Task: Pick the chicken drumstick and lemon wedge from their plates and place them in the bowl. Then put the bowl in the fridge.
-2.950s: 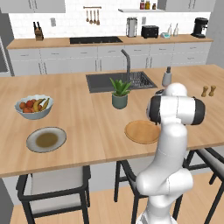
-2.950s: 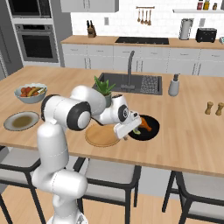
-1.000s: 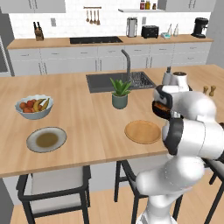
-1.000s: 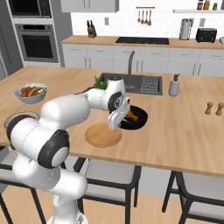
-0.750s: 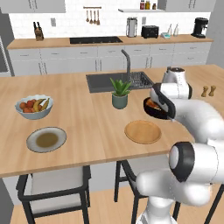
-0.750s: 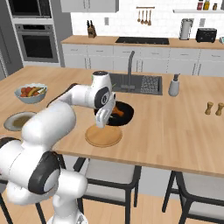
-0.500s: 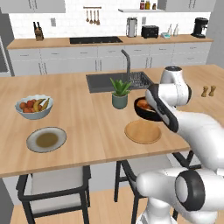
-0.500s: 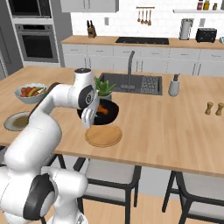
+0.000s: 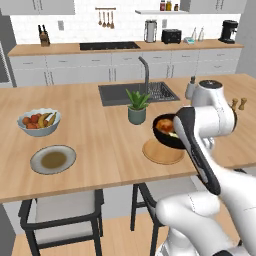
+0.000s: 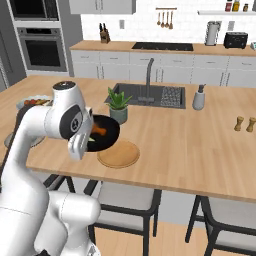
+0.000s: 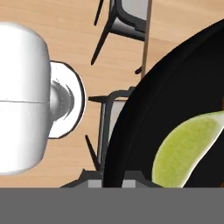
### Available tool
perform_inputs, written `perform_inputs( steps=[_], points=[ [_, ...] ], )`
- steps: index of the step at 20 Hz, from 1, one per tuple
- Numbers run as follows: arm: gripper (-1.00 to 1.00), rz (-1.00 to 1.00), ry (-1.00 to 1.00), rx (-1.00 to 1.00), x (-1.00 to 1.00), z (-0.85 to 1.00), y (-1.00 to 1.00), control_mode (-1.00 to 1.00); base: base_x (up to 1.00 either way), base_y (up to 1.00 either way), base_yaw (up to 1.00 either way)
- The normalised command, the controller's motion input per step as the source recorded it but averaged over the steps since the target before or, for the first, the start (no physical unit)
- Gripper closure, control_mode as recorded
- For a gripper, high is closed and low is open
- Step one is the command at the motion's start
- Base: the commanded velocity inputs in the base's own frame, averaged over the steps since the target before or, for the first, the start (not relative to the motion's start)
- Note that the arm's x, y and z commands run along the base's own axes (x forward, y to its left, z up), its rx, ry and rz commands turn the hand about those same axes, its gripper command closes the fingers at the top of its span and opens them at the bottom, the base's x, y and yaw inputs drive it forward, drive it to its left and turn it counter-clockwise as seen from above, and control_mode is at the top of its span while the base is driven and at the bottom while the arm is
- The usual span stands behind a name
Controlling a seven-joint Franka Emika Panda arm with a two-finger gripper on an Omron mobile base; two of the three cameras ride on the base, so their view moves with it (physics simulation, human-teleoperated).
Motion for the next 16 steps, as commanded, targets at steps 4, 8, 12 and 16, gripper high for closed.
perform_inputs(
  steps=[4,8,12,16],
  points=[
    [1.00,-0.01,-0.07,0.00,-0.69,0.02,-0.02,-1.00,0.00,0.00,0.00],
    [1.00,0.00,-0.06,0.00,-0.48,0.00,0.00,-1.00,0.00,0.00,0.00],
    [1.00,0.00,-0.16,0.00,-0.83,0.00,0.00,-1.00,0.00,0.00,0.00],
    [1.00,0.00,-0.20,-0.01,-0.77,0.11,0.00,-1.00,0.00,0.00,0.00]
  ],
)
